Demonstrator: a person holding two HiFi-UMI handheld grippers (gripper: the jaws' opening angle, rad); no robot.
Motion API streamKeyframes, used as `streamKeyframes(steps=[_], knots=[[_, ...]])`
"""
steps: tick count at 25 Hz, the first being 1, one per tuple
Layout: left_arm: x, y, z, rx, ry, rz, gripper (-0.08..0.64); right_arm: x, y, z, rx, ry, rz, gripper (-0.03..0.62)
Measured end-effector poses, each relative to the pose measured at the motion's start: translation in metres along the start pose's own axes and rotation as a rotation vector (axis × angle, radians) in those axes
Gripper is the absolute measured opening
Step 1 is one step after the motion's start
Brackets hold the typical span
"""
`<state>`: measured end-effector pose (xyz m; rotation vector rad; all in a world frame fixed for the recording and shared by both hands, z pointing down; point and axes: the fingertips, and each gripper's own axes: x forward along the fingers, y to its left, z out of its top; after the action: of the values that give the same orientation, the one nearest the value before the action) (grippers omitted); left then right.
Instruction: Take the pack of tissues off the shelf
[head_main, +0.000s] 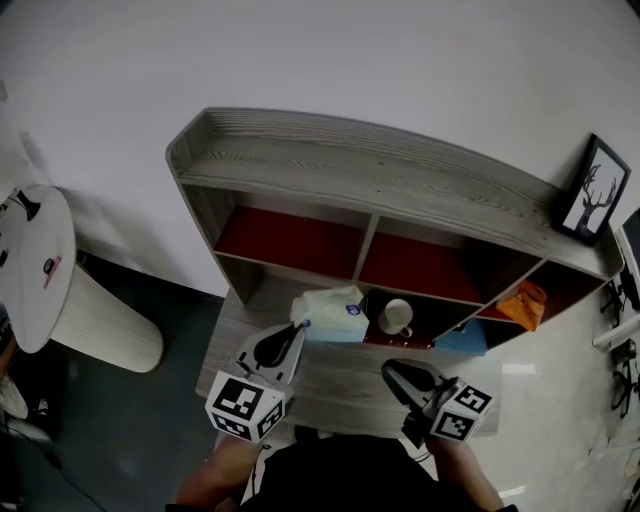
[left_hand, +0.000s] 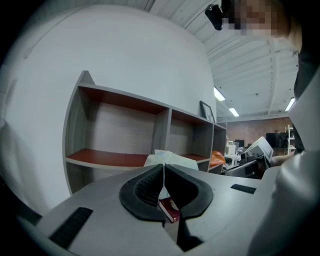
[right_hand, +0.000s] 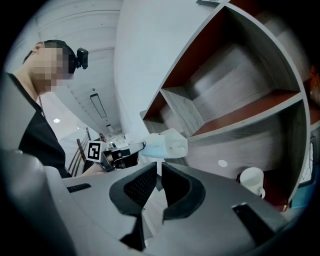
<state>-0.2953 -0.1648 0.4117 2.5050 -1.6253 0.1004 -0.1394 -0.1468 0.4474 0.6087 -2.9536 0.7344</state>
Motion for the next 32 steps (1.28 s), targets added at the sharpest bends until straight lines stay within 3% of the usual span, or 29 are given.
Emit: streamKeyframes(steps=[6, 13, 26, 32], knots=[[0.007, 0.01, -0.034, -0.027, 0.058, -0.011, 0.018, 0.001, 0.001, -0.018, 0.026, 0.019, -0.029, 0.021], [0.015, 0.013, -0.063, -0.036, 0.113, -0.02, 0.018, 0.004, 0.0, -0.01, 0.007, 0.0, -0.039, 0.021], [0.038, 0.014, -0.112, -0.058, 0.186, -0.014, 0.018, 0.015, -0.009, -0.011, -0.007, 0.06, -0.028, 0.021], [0.049, 0.022, -0.143, -0.128, 0.23, -0.008, 0.018, 0.02, -0.015, -0.013, -0.004, 0.083, -0.021, 0.021]])
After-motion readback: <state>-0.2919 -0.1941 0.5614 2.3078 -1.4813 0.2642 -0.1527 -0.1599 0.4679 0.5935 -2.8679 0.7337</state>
